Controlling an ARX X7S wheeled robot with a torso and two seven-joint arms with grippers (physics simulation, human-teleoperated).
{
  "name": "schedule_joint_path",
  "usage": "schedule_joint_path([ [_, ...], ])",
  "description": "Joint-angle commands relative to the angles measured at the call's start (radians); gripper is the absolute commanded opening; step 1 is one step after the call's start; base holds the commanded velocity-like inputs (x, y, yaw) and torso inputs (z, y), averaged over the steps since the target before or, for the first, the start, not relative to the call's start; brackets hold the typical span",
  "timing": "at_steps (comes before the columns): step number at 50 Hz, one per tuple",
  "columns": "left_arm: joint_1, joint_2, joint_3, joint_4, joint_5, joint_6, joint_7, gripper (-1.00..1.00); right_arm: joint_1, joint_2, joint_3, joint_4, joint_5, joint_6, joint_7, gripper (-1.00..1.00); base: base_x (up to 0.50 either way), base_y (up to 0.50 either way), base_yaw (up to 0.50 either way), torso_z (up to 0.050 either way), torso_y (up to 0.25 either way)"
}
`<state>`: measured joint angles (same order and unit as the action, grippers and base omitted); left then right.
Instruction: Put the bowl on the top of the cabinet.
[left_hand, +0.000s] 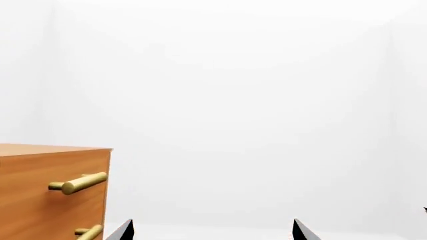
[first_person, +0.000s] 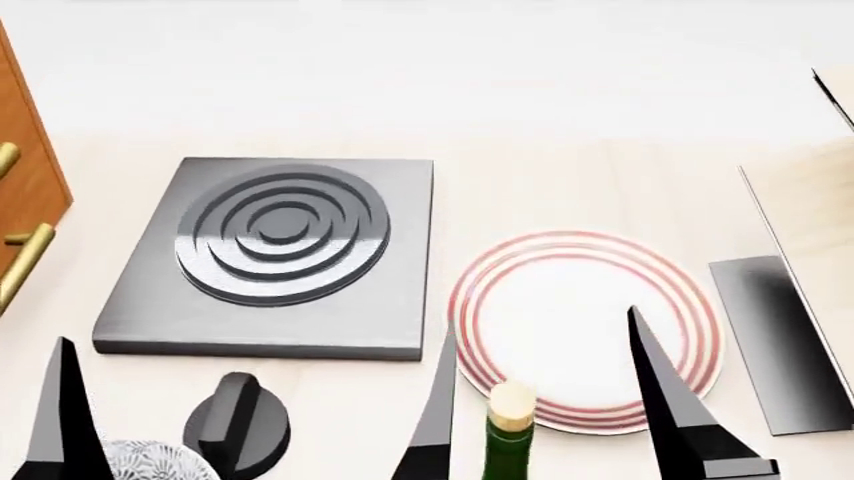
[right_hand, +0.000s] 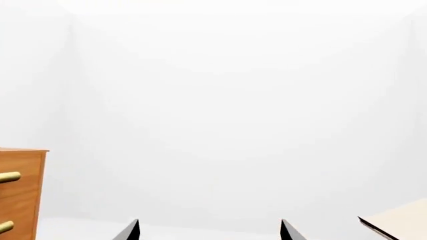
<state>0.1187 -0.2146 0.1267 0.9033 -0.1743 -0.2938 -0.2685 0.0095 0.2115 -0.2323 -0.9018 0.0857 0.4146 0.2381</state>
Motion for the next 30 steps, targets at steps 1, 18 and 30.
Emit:
schedule_joint_path([
  [1,-0.003,0.014,-0.023,-0.002,-0.012,-0.016,0.019,1.0,0.003,-0.006,0.012,0.004,-0.018,0.002,-0.013,1.0,0.5,0.0,0.0,0.0,0.0],
  [18,-0.007,0.005,-0.013,-0.008,-0.016,-0.014,0.003,1.0,-0.008,0.015,-0.004,0.016,-0.022,-0.056,-0.001,1.0,0.03,0.15,0.0,0.0,0.0],
  [30,-0.005,-0.003,-0.008,-0.008,-0.02,-0.009,-0.006,1.0,-0.003,0.025,-0.015,0.013,-0.021,-0.052,0.007,1.0,0.0,0.5,0.0,0.0,0.0],
])
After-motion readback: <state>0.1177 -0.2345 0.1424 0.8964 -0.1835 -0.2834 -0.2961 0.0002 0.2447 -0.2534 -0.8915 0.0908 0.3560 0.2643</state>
